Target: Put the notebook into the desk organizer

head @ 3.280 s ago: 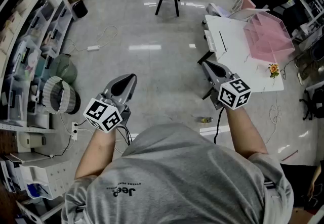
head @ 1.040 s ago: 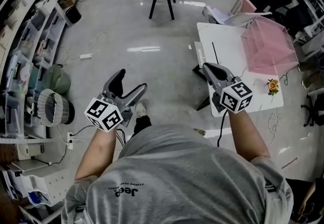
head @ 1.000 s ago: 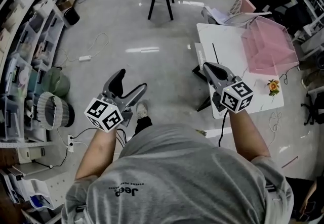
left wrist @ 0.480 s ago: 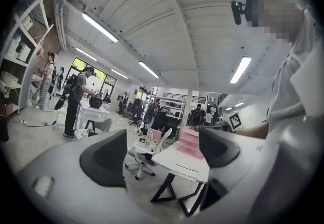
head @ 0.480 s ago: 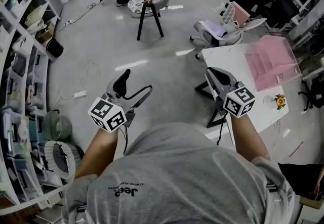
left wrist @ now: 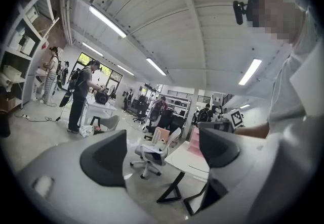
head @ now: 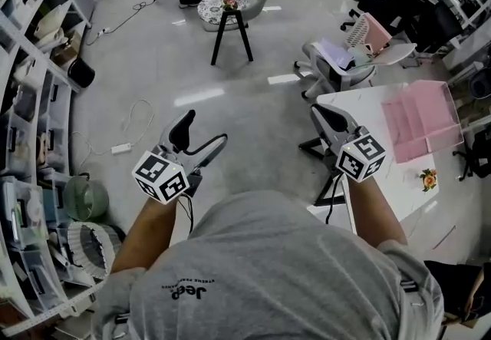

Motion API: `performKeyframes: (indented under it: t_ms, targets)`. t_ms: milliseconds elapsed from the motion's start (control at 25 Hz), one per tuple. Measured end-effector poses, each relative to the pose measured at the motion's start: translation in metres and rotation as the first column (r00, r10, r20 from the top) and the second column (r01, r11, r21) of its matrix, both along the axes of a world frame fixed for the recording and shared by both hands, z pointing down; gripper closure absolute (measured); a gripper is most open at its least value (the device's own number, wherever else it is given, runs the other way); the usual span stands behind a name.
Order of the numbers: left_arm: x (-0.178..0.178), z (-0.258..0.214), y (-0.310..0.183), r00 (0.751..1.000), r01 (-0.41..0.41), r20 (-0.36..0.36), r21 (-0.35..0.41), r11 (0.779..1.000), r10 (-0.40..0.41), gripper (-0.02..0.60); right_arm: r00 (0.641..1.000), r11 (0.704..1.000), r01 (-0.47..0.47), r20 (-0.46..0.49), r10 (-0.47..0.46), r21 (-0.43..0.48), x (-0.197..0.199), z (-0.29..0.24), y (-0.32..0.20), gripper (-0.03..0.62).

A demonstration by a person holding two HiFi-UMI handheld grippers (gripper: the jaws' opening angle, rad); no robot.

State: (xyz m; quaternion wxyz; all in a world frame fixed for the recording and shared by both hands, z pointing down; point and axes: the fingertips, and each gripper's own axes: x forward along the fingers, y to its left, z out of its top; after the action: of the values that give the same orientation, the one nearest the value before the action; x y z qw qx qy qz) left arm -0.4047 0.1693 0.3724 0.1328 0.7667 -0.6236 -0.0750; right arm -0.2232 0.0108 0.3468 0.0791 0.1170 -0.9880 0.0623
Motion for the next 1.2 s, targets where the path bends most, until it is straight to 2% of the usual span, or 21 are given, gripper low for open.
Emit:
performKeyframes:
  t_ms: [160, 400, 480, 600, 760, 920, 1040, 1200]
  targets:
    - [0.004, 0.006, -0.034, 0.999, 0.048, 0.004, -0.018, 0.999, -0.048, 0.103, 0.997, 0.997, 0.075, 0.018, -0.075, -0.005, -0.016, 0.009, -0.032, 0.591]
    - [0.023, 0.013, -0.07, 0.989, 0.137, -0.046, -0.053, 0.989, -0.139, 0.103, 0.972, 0.973, 0.233, 0.017, -0.232, -0.006, -0.035, 0.024, -0.063, 0.589]
    - [0.024, 0.014, -0.079, 0.986, 0.155, -0.054, -0.061, 0.986, -0.159, 0.103, 0.965, 0.965, 0.26, 0.025, -0.26, -0.012, -0.042, 0.027, -0.074, 0.589]
    - [0.024, 0.02, -0.086, 0.988, 0.138, -0.065, -0.077, 0.987, -0.143, 0.103, 0.964, 0.964, 0.265, 0.03, -0.265, -0.031, -0.048, 0.032, -0.078, 0.589]
    - [0.009, 0.03, -0.091, 0.992, 0.08, -0.09, -0.082, 0.993, -0.087, 0.103, 0.975, 0.975, 0.222, 0.027, -0.221, -0.018, -0.056, 0.03, -0.075, 0.589]
    - [0.021, 0.048, -0.109, 0.992, -0.057, -0.122, -0.123, 0.991, 0.042, 0.103, 0.994, 0.995, 0.099, 0.04, -0.098, -0.017, -0.039, 0.023, -0.084, 0.589]
    - [0.05, 0.069, -0.127, 0.976, -0.175, -0.16, -0.154, 0.972, 0.151, 0.103, 0.999, 1.0, -0.002, 0.032, 0.003, -0.016, -0.007, 0.02, -0.092, 0.589]
    - [0.093, 0.096, -0.15, 0.944, -0.301, -0.198, -0.193, 0.934, 0.263, 0.103, 0.993, 0.993, -0.119, 0.018, 0.119, -0.009, 0.045, 0.022, -0.105, 0.589]
